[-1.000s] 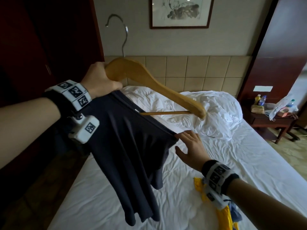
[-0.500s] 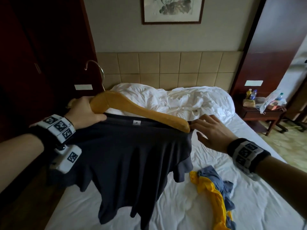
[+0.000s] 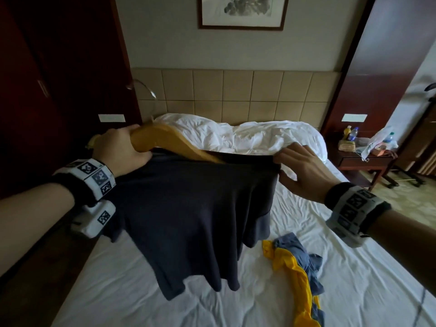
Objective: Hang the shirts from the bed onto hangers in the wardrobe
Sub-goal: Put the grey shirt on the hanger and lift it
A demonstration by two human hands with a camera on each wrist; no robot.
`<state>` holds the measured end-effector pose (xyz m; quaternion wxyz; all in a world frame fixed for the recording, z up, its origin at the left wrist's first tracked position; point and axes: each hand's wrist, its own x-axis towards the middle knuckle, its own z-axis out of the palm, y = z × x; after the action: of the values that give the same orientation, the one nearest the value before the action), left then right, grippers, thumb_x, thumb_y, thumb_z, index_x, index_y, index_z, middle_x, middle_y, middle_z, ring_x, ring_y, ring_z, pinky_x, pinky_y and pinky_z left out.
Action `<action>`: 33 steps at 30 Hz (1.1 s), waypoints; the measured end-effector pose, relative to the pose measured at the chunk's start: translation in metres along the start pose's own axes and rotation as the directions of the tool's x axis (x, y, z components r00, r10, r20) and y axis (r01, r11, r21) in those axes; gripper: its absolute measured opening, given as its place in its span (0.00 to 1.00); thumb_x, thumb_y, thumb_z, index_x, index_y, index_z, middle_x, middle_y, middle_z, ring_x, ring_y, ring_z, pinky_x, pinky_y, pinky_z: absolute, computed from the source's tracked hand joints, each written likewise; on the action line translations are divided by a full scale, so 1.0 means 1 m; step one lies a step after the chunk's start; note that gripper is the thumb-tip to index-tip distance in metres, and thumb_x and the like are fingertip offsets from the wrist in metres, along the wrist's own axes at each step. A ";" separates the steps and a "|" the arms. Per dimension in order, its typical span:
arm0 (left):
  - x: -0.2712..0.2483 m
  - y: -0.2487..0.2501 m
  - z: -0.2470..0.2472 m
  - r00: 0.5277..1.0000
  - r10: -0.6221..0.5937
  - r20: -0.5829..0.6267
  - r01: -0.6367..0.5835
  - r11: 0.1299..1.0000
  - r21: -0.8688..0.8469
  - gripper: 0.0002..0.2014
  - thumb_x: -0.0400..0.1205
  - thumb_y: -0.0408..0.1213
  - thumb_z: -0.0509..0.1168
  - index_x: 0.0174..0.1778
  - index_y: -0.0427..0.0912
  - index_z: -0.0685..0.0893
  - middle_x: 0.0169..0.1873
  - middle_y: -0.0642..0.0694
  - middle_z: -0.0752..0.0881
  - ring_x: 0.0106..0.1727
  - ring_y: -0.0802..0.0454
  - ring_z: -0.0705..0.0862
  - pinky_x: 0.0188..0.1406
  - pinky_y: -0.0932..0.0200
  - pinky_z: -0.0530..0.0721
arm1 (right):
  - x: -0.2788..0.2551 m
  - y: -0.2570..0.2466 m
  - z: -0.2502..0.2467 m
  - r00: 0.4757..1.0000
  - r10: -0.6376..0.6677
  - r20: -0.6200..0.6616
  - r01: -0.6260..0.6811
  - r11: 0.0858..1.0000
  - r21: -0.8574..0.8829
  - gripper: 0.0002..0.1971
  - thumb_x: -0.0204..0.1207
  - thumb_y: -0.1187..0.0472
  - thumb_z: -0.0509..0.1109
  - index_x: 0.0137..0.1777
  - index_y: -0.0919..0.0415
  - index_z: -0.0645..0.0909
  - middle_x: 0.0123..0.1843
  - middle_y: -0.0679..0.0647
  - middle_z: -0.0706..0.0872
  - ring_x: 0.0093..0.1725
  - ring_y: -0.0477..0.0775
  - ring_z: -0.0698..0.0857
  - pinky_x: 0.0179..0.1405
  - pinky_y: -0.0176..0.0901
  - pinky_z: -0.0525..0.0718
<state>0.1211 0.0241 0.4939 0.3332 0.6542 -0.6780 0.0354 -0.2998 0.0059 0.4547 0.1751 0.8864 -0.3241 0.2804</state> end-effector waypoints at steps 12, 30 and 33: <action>0.002 0.027 0.039 0.998 0.044 0.053 -0.040 0.996 -0.077 0.30 0.60 0.58 0.66 0.56 0.50 0.87 0.42 0.48 0.90 0.46 0.45 0.88 0.47 0.45 0.88 | 0.067 -0.033 0.024 0.993 0.074 0.089 -0.088 0.983 0.158 0.10 0.72 0.59 0.58 0.47 0.62 0.78 0.44 0.54 0.82 0.44 0.59 0.78 0.44 0.52 0.76; 0.003 0.034 0.066 0.883 0.221 0.414 -0.050 0.921 -0.385 0.22 0.68 0.41 0.79 0.56 0.47 0.81 0.46 0.53 0.88 0.48 0.60 0.86 0.47 0.58 0.85 | 0.141 -0.084 0.044 0.757 0.402 0.516 -0.652 0.529 0.543 0.23 0.63 0.38 0.82 0.39 0.60 0.88 0.25 0.46 0.82 0.26 0.42 0.80 0.25 0.31 0.78; 0.005 0.003 0.047 0.789 0.202 0.580 -0.015 0.951 -0.310 0.35 0.70 0.48 0.82 0.70 0.55 0.73 0.61 0.61 0.82 0.64 0.68 0.79 0.60 0.69 0.78 | 0.134 -0.077 0.047 0.741 0.437 0.510 -0.671 0.507 0.541 0.20 0.63 0.38 0.82 0.39 0.56 0.90 0.25 0.48 0.82 0.27 0.42 0.81 0.26 0.32 0.79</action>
<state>0.0998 -0.0020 0.4613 0.1881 0.5347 -0.7832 -0.2555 -0.1451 -0.0249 0.4897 -0.3250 0.7612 -0.4863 0.2801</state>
